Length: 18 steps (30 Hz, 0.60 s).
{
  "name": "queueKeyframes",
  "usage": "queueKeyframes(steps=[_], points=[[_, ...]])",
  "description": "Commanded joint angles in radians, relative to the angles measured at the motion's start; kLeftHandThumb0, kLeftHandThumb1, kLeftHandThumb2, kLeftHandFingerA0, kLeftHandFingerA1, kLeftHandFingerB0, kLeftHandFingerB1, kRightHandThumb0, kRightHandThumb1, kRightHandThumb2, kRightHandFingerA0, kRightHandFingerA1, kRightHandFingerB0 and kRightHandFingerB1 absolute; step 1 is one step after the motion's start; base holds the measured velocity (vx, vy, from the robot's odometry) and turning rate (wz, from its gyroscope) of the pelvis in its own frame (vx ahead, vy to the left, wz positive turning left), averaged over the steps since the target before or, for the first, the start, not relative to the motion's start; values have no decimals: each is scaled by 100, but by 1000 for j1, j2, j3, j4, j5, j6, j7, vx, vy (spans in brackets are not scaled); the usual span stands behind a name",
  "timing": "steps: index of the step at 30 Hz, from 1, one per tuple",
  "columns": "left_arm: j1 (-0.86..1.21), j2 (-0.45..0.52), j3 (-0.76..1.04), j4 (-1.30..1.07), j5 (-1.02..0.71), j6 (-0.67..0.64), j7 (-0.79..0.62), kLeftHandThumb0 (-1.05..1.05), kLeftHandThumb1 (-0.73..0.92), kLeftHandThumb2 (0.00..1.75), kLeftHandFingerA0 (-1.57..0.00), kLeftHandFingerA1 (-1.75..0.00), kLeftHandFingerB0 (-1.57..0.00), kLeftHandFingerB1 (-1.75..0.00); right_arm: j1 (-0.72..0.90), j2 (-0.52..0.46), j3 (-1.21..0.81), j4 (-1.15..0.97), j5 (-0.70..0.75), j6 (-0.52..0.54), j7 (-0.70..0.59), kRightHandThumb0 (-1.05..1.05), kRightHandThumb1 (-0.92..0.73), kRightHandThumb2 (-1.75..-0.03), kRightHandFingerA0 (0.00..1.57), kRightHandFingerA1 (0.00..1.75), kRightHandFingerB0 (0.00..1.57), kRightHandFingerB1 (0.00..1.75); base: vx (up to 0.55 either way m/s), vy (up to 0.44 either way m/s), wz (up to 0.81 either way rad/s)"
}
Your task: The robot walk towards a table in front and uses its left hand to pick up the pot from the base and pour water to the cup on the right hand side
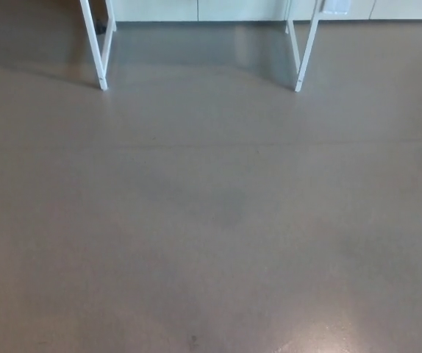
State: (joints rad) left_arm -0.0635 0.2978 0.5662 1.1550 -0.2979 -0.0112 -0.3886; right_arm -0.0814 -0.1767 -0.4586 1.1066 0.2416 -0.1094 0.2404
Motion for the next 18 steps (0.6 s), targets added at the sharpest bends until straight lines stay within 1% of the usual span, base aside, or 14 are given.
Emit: queueKeyframes(steps=[1, 6, 7, 10, 14, 15, 16, 18], points=[[-3, 24, -6, -6, -16, -14, -1, -3, 48, 91, -27, -55, -18, -50, -2, -11, 9, 5, 7, -16, -6, -11, -44, -91, 39, 63, 20, 55, 152, 336, -13], [-3, 27, -12, -10, -17, -13, 2, -4, 47, 90, -28, -56, -17, -49, -5, -9, 9, 5, 14, -17, -10, -10, -45, -91, 37, 63, 21, 55, 207, 211, 4], [-3, 29, -11, -7, -20, -14, -7, -3, 46, 90, -25, -55, -17, -49, -6, -9, 9, 5, 15, -18, -8, -11, -44, -91, 41, 65, 20, 55, 208, 96, 4], [-10, 32, -6, -3, -26, -12, -10, -3, 45, 89, -27, -55, -19, -50, -7, -6, 12, 1, 13, -20, -11, -11, -44, -91, 41, 64, 21, 55, 227, 7, 10], [-7, 33, -5, -7, -34, -14, -25, -2, 46, 90, -26, -56, -18, -50, -8, -7, 15, 1, 13, -17, -10, -11, -45, -91, 40, 64, 21, 55, 259, -93, 12], [-11, 35, -8, -10, -33, -8, -23, -3, 46, 89, -27, -56, -18, -50, -16, -7, 10, 7, 18, -7, -22, -16, -62, -63, 45, 56, 30, 46, 289, -165, 11], [-11, 34, -12, -13, -31, -10, -25, -3, 46, 90, -28, -56, -18, -50, -15, -9, 15, 9, 13, -16, -18, -16, -64, -63, 47, 58, 29, 46, 310, -169, 17], [-11, 34, -15, -13, -33, -10, -24, -3, 47, 90, -27, -56, -18, -50, -15, -9, 17, 9, 10, -21, -21, -17, -63, -64, 46, 56, 30, 46, 390, -157, 8]])
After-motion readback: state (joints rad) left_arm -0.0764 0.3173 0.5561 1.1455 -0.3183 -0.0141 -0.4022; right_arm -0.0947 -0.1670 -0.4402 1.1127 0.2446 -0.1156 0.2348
